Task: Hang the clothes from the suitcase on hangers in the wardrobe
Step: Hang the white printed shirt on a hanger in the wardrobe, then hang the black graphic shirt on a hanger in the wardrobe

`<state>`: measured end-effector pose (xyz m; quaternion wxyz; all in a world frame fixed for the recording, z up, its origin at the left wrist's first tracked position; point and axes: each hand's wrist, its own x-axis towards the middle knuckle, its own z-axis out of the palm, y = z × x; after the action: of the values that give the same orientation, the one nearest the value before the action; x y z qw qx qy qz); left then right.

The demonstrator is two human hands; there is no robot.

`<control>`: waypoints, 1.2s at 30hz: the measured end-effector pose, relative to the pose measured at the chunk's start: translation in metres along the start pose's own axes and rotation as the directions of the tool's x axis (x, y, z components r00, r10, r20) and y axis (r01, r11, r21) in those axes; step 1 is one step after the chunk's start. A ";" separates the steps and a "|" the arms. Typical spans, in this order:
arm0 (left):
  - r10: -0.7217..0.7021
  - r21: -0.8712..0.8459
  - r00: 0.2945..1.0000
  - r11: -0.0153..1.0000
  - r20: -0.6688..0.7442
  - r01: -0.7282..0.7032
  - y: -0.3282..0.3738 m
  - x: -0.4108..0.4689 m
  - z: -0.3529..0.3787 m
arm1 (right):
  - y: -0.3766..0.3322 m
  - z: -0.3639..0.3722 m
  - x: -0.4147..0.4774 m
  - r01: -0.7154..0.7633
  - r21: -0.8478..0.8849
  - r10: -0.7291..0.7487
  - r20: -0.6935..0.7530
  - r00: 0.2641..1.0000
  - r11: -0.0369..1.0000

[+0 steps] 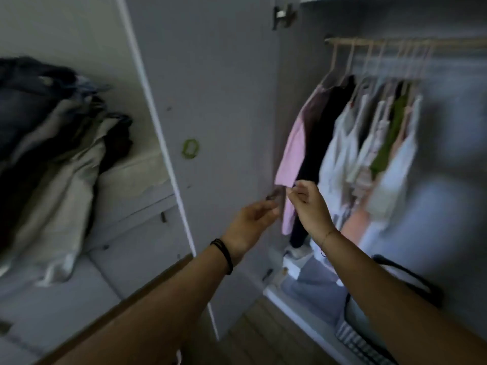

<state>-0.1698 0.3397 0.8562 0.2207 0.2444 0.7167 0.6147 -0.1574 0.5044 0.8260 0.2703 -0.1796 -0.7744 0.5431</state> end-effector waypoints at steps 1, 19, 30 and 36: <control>-0.015 0.000 0.999 1.000 -0.038 0.015 -0.007 -0.019 -0.016 | -0.002 0.020 -0.013 -0.003 0.004 0.003 0.046 0.999 1.000; -0.412 -0.202 0.782 0.911 -0.468 0.359 -0.240 -0.380 -0.257 | 0.023 0.371 -0.340 -0.136 -0.006 0.112 0.604 0.789 0.991; -0.646 -0.414 0.526 0.761 -0.553 0.499 -0.552 -0.470 -0.233 | 0.266 0.484 -0.479 -0.117 -0.173 0.209 0.773 0.599 0.978; -0.715 -0.477 0.382 0.685 -0.585 0.551 -0.747 -0.498 -0.208 | 0.440 0.534 -0.542 -0.124 -0.282 0.305 0.804 0.510 0.951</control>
<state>0.0327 -0.2241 0.1561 0.1548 -0.3430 0.7112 0.5937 -0.0646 -0.0506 0.1507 -0.2222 -0.0165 -0.8274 0.5156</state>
